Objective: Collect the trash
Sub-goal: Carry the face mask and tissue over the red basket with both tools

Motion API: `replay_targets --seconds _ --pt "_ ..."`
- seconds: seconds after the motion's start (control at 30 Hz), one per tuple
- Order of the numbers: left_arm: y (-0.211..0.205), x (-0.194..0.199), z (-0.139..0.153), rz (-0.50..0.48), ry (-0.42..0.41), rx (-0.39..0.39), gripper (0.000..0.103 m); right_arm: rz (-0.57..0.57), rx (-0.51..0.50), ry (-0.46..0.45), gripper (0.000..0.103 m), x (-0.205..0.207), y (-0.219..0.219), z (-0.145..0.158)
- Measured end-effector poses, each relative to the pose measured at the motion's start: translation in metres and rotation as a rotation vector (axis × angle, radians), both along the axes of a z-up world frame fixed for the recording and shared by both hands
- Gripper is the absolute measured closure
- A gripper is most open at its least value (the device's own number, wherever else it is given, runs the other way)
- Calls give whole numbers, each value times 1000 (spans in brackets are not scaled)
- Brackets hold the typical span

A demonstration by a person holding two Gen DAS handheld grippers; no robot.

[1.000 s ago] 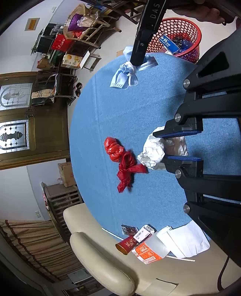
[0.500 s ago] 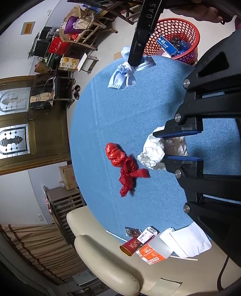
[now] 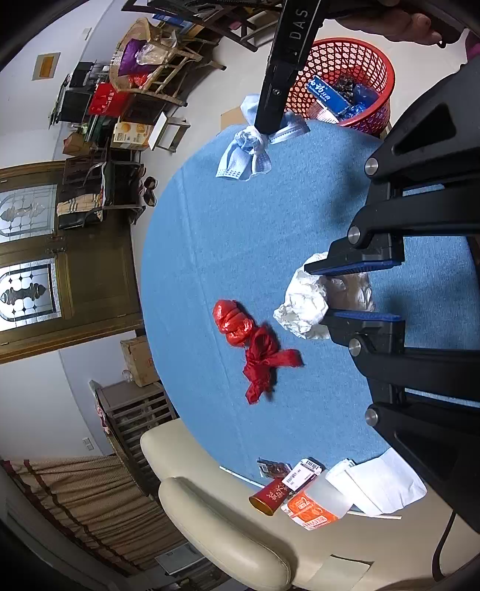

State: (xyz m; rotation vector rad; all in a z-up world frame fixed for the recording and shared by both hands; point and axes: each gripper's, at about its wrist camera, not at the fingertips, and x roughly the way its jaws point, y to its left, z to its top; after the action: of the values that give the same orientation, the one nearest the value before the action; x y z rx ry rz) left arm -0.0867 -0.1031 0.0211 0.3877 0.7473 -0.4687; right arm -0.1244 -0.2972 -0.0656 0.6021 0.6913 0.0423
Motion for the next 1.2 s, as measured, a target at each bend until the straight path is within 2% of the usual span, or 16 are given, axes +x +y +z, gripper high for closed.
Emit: replay_targets --seconds 0.7,1.2 --pt "-27 -9 -3 -66 -9 45 85 -58 29 10 74 -19 -25 -9" --pt "-56 -22 -6 -149 -12 83 85 -126 56 15 73 -41 -54 -17"
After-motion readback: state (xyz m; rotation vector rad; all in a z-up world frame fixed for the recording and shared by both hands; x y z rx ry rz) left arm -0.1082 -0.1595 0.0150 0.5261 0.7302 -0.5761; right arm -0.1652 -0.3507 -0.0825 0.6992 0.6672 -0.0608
